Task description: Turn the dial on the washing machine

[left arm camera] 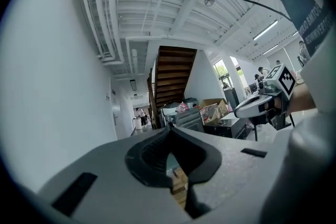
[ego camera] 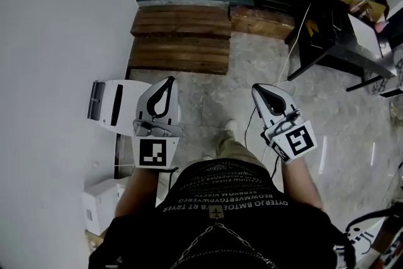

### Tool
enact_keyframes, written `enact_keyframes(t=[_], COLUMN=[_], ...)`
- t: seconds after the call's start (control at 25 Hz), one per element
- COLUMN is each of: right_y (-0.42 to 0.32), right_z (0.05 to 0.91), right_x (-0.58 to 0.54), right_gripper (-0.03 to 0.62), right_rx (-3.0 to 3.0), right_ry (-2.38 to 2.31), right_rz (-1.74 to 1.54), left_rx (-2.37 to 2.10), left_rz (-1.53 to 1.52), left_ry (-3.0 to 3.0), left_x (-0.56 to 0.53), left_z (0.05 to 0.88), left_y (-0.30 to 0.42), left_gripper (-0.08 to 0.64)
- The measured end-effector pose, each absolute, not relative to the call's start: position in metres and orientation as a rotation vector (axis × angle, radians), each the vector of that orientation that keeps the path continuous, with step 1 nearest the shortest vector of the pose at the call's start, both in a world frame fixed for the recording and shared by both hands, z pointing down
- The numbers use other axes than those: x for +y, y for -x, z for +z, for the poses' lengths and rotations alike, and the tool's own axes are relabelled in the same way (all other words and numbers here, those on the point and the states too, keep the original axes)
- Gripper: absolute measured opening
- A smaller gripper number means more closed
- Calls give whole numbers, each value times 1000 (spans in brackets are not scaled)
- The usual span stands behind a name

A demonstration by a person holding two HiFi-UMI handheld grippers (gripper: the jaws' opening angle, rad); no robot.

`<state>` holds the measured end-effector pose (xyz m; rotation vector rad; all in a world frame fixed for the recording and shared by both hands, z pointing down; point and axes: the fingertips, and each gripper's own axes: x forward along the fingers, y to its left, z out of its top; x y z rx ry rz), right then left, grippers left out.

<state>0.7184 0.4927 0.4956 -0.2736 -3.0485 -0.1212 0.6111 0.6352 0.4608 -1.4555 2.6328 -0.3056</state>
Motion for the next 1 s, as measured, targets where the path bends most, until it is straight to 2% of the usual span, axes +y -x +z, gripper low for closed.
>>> enact_keyframes(t=[0.6, 1.0], right_y=[-618, -530], right_z=[498, 527], right_x=[326, 290], right_gripper=[-3, -3], right_rx=[-3039, -2984], right_ry=[339, 410], right_rz=[-60, 99], left_rx=[2576, 2689], left_rz=[-289, -286], left_ry=[1527, 1464], left_x=[447, 433], left_z=[446, 465], left_y=[-521, -427], left_gripper=[6, 6])
